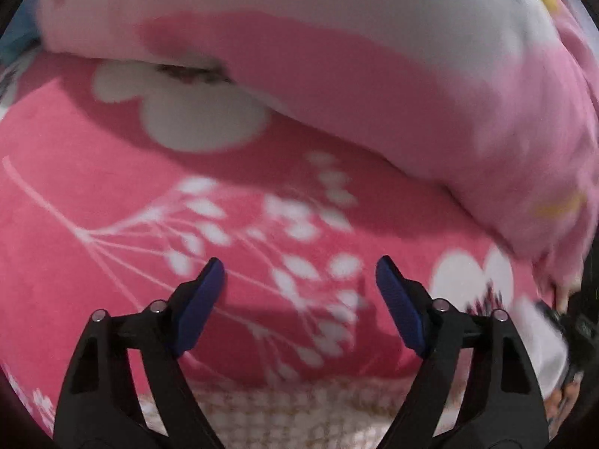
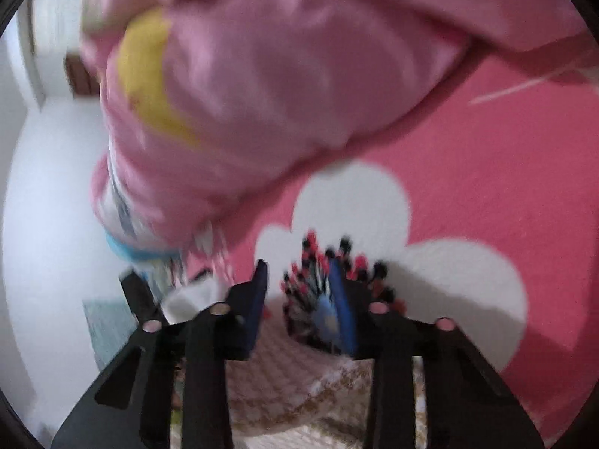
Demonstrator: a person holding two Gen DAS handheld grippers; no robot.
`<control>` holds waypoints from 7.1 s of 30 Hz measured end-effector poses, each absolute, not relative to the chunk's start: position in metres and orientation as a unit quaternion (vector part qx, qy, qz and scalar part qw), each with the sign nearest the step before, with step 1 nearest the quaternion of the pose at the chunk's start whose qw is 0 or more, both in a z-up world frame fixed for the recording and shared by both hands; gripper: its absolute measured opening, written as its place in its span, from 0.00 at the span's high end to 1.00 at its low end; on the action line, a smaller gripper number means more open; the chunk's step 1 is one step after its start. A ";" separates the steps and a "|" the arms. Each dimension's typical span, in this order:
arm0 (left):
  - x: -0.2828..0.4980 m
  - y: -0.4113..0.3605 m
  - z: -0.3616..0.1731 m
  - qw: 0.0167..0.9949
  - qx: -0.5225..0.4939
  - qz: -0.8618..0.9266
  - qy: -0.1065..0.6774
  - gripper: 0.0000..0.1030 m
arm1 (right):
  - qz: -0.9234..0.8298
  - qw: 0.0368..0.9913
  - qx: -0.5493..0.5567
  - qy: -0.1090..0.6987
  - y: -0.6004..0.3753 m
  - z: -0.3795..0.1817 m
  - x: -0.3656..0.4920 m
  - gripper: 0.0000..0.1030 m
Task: Fold large clothes
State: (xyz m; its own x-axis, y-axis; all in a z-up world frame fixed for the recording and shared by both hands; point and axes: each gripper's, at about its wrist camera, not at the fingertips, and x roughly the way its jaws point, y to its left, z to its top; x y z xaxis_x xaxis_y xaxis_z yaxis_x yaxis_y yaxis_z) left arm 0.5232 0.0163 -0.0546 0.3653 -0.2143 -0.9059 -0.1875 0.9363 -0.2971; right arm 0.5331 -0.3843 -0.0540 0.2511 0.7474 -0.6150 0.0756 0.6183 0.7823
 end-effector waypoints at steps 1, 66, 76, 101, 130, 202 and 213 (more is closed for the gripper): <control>0.519 0.006 -0.052 0.809 -0.167 -0.038 0.562 0.24 | 0.264 0.705 0.345 0.561 -0.374 -0.048 0.527 0.78; 0.351 -0.070 -0.027 0.832 0.051 -0.238 0.498 0.52 | 0.158 0.821 0.102 0.540 -0.343 -0.020 0.385 0.88; 0.349 -0.073 -0.029 0.835 0.066 -0.238 0.491 0.52 | 0.124 0.870 0.031 0.475 -0.326 0.029 0.362 0.67; 0.152 -0.029 0.024 0.883 0.037 -0.111 0.454 0.16 | 0.116 0.890 0.010 0.440 -0.287 0.024 0.131 0.14; 0.109 -0.045 -0.065 0.880 0.027 -0.039 0.473 0.06 | 0.085 0.867 0.050 0.488 -0.281 -0.066 0.102 0.06; 0.161 0.049 -0.060 0.884 -0.072 -0.126 0.445 0.74 | 0.171 0.872 0.024 0.459 -0.263 -0.068 0.116 0.05; 0.170 0.035 -0.065 0.883 -0.035 -0.081 0.461 0.68 | 0.133 0.892 0.071 0.425 -0.342 -0.033 0.112 0.18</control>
State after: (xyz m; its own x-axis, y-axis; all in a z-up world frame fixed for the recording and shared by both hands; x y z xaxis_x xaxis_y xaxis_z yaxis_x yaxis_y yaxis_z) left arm 0.1701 0.0348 -0.0654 0.5609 -0.1758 -0.8090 0.1107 0.9843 -0.1372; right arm 0.1125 -0.3418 -0.0328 0.6031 0.2975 -0.7401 -0.1765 0.9546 0.2399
